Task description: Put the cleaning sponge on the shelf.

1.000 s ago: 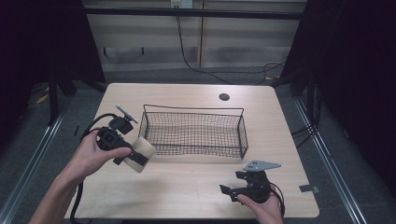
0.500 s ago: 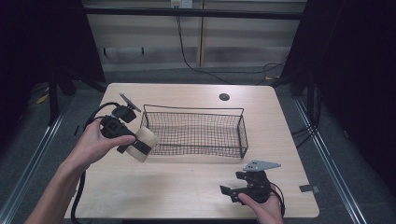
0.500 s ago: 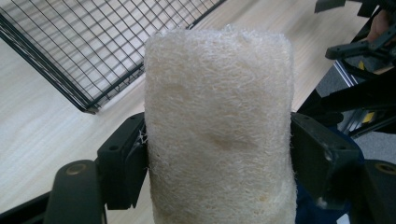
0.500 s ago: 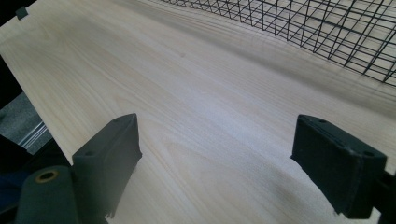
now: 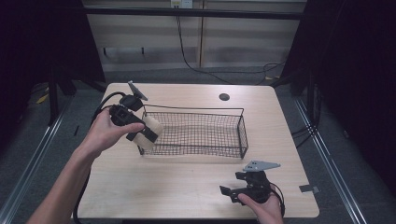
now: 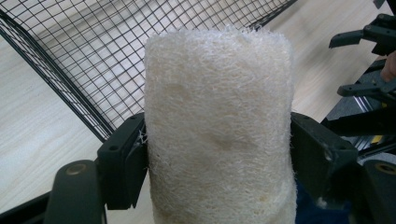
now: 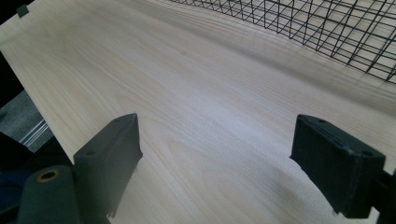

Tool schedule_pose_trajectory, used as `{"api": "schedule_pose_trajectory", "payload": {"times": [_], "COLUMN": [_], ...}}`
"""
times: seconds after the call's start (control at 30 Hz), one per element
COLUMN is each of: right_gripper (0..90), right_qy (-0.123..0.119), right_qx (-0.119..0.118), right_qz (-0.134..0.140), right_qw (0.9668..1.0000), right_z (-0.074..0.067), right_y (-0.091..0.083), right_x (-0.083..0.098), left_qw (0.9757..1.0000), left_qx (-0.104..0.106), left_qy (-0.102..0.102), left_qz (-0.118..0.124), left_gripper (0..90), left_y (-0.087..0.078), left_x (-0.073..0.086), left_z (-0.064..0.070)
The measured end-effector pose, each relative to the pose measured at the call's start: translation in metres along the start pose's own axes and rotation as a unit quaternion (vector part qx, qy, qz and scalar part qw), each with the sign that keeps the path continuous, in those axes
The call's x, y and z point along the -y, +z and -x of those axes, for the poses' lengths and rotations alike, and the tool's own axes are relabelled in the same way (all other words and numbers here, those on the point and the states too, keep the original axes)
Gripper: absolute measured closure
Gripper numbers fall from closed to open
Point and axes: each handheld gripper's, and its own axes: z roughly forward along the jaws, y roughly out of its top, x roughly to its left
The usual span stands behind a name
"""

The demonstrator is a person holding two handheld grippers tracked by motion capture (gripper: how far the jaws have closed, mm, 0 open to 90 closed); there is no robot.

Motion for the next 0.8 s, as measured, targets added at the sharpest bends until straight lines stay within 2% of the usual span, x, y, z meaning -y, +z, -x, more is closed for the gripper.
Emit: {"api": "schedule_pose_trajectory", "payload": {"times": [0.13,0.27,0.47,0.6,0.73,0.8], "right_gripper": [15.3,15.5,15.5,15.6,15.6,15.6], "right_qy": [0.000,0.001,0.000,-0.003,-0.003,-0.002], "right_qx": [-0.001,-0.002,-0.002,-0.002,-0.003,-0.003], "right_qz": [-0.001,-0.001,-0.002,-0.001,-0.002,-0.002], "right_qw": [1.0000,1.0000,1.0000,1.0000,1.0000,1.0000], "right_z": [0.000,0.000,-0.001,-0.001,-0.001,-0.001], "right_y": [0.000,0.000,0.001,0.000,0.000,0.000], "right_x": [0.000,0.000,0.000,0.001,0.001,0.001], "left_qw": [0.9999,0.9988,0.9977,0.9972,0.9956,0.9948], "left_qx": [-0.007,-0.024,-0.037,-0.038,-0.054,-0.055], "left_qy": [-0.013,-0.042,-0.055,-0.064,-0.076,-0.084], "left_qz": [-0.002,-0.004,-0.009,-0.007,-0.016,-0.017], "left_gripper": [26.9,26.9,26.9,26.8,26.9,26.8], "left_y": [0.003,0.007,0.015,0.019,0.025,0.027], "left_x": [-0.008,-0.014,-0.025,-0.030,-0.035,-0.037], "left_z": [-0.003,-0.005,0.000,0.000,-0.001,-0.001]}}
